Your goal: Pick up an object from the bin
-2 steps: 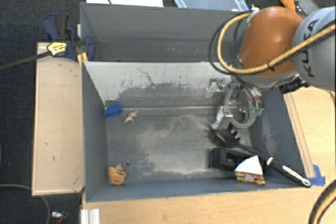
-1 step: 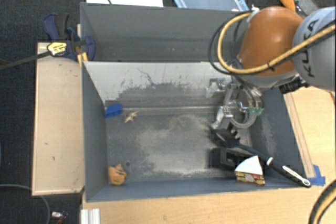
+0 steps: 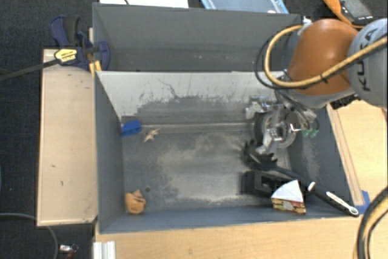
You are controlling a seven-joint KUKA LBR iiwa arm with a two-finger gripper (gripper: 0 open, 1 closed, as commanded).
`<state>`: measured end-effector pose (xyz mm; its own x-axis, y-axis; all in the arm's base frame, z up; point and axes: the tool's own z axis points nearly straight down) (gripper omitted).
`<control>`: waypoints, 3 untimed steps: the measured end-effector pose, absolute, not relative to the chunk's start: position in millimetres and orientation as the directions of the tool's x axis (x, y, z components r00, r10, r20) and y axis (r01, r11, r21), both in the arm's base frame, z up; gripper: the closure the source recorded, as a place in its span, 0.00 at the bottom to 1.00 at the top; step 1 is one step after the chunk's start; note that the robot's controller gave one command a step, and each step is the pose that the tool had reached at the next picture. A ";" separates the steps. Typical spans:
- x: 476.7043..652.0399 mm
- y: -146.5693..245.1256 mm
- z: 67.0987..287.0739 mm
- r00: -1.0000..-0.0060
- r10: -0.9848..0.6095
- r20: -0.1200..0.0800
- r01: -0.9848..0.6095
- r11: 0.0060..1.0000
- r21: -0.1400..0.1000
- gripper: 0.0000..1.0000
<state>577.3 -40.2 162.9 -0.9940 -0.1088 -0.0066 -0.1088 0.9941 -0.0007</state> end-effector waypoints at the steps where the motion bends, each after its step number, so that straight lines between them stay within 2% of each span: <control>1: 567.1 -57.3 146.4 -1.000 -0.018 -0.009 -0.018 1.000 0.001 0.00; 2: 526.2 -81.5 127.9 -0.956 -0.292 -0.008 -0.292 0.957 -0.002 0.00; 3: 585.4 -109.5 69.4 -0.981 -0.192 -0.018 -0.192 0.981 0.000 0.00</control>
Offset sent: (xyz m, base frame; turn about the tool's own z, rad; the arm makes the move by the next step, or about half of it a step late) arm -0.0600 -0.0471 -0.0397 -0.1984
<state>585.4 -109.5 69.4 -0.9813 -0.1916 -0.0179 -0.1917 0.9815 0.0004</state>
